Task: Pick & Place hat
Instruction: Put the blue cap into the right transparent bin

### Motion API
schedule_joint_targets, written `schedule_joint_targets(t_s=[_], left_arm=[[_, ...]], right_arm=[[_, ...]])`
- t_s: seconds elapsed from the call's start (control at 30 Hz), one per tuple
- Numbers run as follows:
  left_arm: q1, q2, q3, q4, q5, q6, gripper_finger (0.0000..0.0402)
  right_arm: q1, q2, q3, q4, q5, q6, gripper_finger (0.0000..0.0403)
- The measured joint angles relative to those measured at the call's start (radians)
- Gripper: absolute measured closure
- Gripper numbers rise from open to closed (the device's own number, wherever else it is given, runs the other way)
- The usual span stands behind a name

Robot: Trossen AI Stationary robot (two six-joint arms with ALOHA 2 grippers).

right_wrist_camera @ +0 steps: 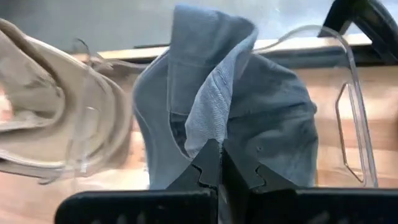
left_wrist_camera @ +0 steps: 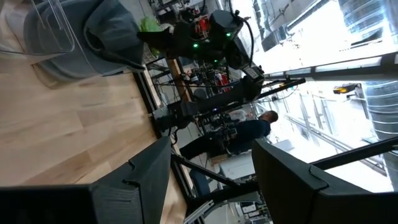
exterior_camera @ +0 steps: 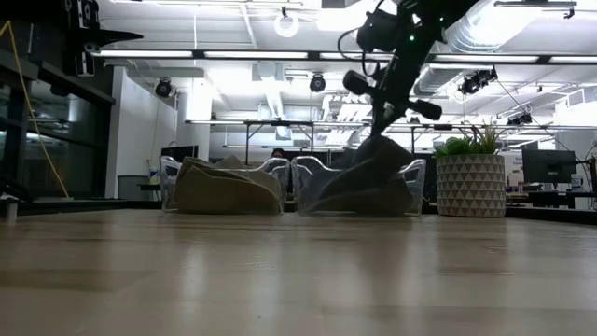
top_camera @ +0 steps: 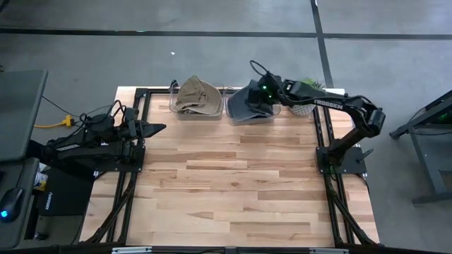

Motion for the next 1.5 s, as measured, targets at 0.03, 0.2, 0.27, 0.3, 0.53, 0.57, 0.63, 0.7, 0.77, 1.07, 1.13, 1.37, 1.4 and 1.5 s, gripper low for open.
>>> schedule_joint_targets(t_s=[0.03, 0.2, 0.27, 0.3, 0.53, 0.57, 0.63, 0.7, 0.77, 1.07, 1.13, 1.37, 1.4, 1.5], left_arm=[[0.0, 0.0, 0.0, 0.0, 0.0, 0.0, 0.0192], [0.0, 0.0, 0.0, 0.0, 0.006, -0.007, 0.0192], [0.0, 0.0, 0.0, 0.0, 0.011, -0.021, 0.0192], [0.0, 0.0, 0.0, 0.0, 0.014, -0.023, 0.0192], [0.0, 0.0, 0.0, -0.001, 0.017, -0.041, 0.0192], [0.0, 0.0, 0.0, 0.0, 0.017, -0.041, 0.0192], [0.0, 0.0, 0.0, -0.001, 0.017, -0.042, 0.0192], [0.0, 0.0, 0.0, -0.001, 0.016, -0.042, 0.0192], [0.0, 0.0, 0.0, -0.001, 0.016, -0.046, 0.0192], [0.0, 0.0, 0.0, -0.003, 0.015, -0.053, 0.0192], [0.0, 0.0, 0.0, -0.003, 0.014, -0.053, 0.0192], [0.0, 0.0, 0.0, -0.009, 0.005, -0.057, 0.0192], [0.0, 0.0, 0.0, -0.012, 0.003, -0.06, 0.0192], [0.0, 0.0, 0.0, -0.035, -0.009, -0.061, 0.0192]], right_arm=[[0.0, 0.01, 0.0, -0.004, -0.001, 0.002, 0.0402], [-0.007, 0.04, 0.0, -0.036, 0.017, 0.002, 0.0402], [-0.018, 0.04, 0.0, -0.053, 0.018, -0.001, 0.0402], [-0.023, 0.04, 0.0, -0.059, 0.021, -0.01, 0.0402], [-0.052, 0.043, 0.0, -0.117, 0.03, -0.068, 0.0402], [-0.056, 0.044, 0.0, -0.121, 0.033, -0.077, 0.0402], [-0.065, 0.046, 0.0, -0.13, 0.03, -0.096, 0.0402], [-0.07, 0.052, 0.0, -0.132, 0.025, -0.117, 0.0402], [-0.075, 0.062, 0.002, -0.144, 0.025, -0.135, 0.0402], [-0.078, 0.112, 0.002, -0.177, 0.056, -0.195, 0.0403], [-0.082, 0.112, 0.002, -0.179, 0.065, -0.237, 0.0403], [-0.116, 0.112, 0.002, -0.236, 0.089, -0.311, 0.0403], [-0.119, 0.112, 0.002, -0.244, 0.09, -0.319, 0.0403], [-0.128, 0.112, 0.002, -0.249, 0.089, -0.348, 0.0403]])
